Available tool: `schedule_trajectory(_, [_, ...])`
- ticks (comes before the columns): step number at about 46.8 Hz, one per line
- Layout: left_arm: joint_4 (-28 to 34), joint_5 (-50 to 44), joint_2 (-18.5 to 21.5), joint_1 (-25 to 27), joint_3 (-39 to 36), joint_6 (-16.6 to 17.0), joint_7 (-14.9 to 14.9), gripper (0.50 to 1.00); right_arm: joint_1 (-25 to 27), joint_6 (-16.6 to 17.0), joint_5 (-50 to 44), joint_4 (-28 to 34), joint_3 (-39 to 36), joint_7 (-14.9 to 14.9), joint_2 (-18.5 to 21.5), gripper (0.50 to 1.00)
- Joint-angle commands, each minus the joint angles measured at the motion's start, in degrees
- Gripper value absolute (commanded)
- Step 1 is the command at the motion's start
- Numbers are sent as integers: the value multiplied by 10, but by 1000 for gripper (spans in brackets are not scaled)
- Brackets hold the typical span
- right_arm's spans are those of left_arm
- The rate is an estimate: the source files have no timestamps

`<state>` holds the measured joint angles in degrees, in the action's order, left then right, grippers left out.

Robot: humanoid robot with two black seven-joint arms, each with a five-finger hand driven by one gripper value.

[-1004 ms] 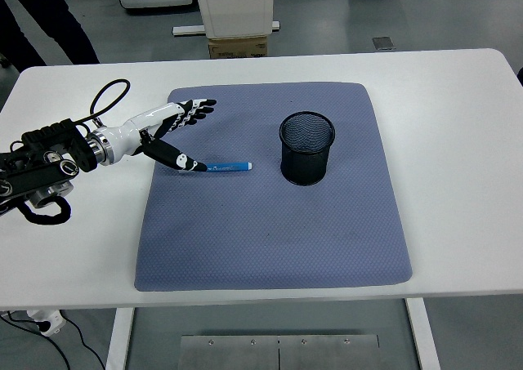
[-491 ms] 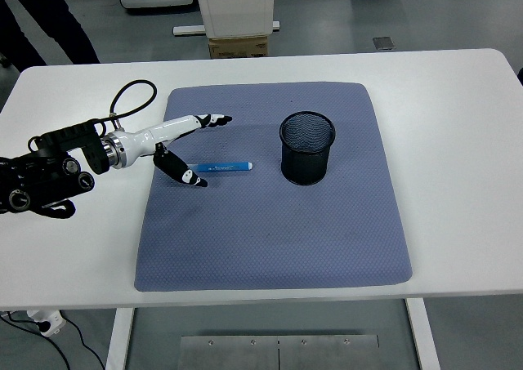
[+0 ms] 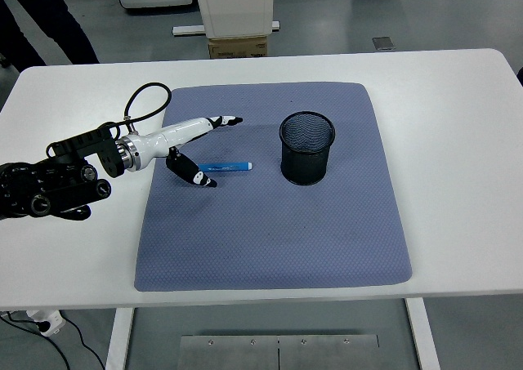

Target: Left hand places marker in pen holder

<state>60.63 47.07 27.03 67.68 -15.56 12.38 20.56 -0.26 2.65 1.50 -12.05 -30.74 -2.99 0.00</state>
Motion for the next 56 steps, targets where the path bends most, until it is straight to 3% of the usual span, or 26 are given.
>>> schedule_trajectory(1, [-1,2,-3,0,-1,4,0,1000,0,0,0,0,0,0,0,1000])
schedule_trajectory(11, [-13,9,-20,1,-44,42,0,1000,0,0,0,0,0,0,0,1000])
schedule_trajectory(33, [-21,9,-24,2,-47,45,0,1000,0,0,0,0,0,0,0,1000])
schedule_trajectory(45, [-23,10,-28,2,-48,45,1,912,0,0,0,0,0,0,0,1000])
schedule_trajectory(46, [-23,10,-28,2,-48,45,1,883,0,0,0,0,0,0,0,1000])
schedule_trajectory(56, [-24,10,-28,1,-49,45,3,830,0,1,0,0,0,0,0,1000])
